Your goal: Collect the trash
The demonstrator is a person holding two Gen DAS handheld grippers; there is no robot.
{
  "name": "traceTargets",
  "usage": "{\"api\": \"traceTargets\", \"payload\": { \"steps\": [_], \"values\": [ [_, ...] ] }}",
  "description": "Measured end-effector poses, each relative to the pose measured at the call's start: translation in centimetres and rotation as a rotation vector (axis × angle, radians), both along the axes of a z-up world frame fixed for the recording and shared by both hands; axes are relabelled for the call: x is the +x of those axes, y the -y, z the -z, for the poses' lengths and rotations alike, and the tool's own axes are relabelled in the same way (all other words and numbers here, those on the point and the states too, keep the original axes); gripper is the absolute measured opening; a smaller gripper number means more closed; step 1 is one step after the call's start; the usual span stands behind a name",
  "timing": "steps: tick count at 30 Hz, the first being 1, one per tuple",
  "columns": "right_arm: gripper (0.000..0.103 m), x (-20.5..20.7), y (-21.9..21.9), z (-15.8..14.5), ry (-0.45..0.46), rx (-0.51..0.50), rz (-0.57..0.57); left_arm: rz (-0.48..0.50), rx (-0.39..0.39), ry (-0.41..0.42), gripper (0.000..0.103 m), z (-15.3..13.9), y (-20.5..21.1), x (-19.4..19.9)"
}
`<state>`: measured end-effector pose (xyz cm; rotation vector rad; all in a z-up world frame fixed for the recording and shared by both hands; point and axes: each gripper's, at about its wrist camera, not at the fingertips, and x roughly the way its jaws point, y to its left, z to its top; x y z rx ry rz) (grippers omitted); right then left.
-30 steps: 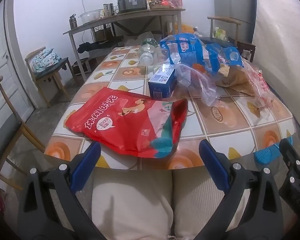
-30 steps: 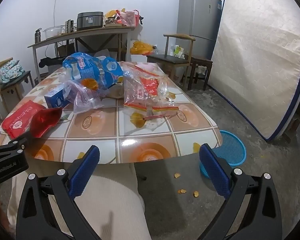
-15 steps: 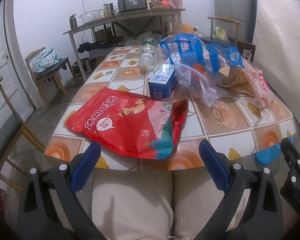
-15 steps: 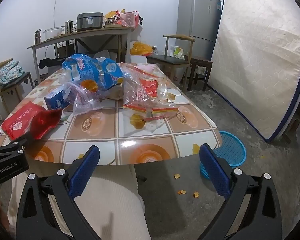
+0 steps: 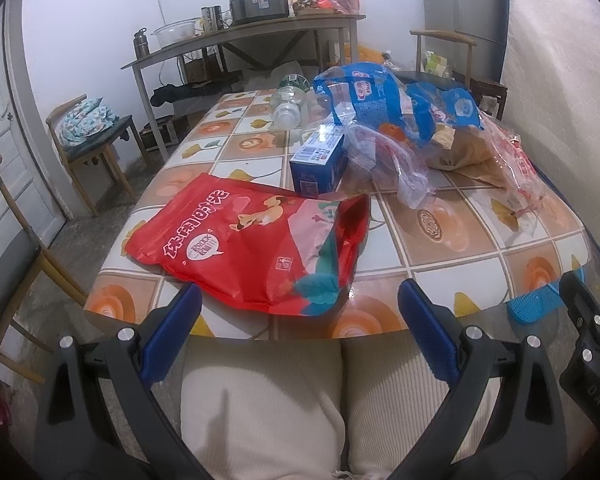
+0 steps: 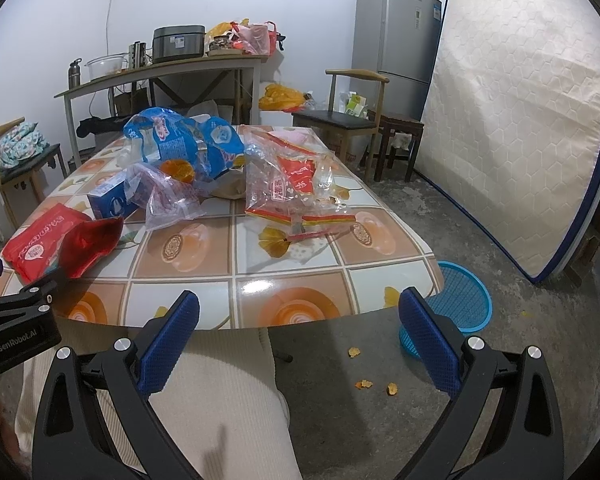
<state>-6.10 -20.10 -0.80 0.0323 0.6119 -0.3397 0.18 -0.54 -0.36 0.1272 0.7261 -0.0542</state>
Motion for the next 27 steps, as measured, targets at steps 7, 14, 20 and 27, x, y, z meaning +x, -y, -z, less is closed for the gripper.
{"api": "traceTargets", "payload": {
  "steps": [7, 14, 20, 27],
  "values": [
    [0.097, -0.13, 0.05, -0.04, 0.0, 0.002, 0.0, 0.005, 0.003, -0.001, 0.095, -0.02, 0.18, -0.18],
    [0.097, -0.19, 0.07, 0.03, 0.0, 0.001, 0.0, 0.019, 0.013, -0.003, 0.095, 0.06, 0.41, -0.36],
    [0.097, -0.28, 0.06, -0.26, 0.0, 0.003, 0.001, 0.019, 0.013, -0.003, 0.095, 0.02, 0.45, -0.44],
    [0.097, -0.25, 0.34, 0.48, 0.0, 0.005, 0.002, 0.018, 0.014, -0.004, 0.095, -0.01, 0.46, -0.43]
  ]
}}
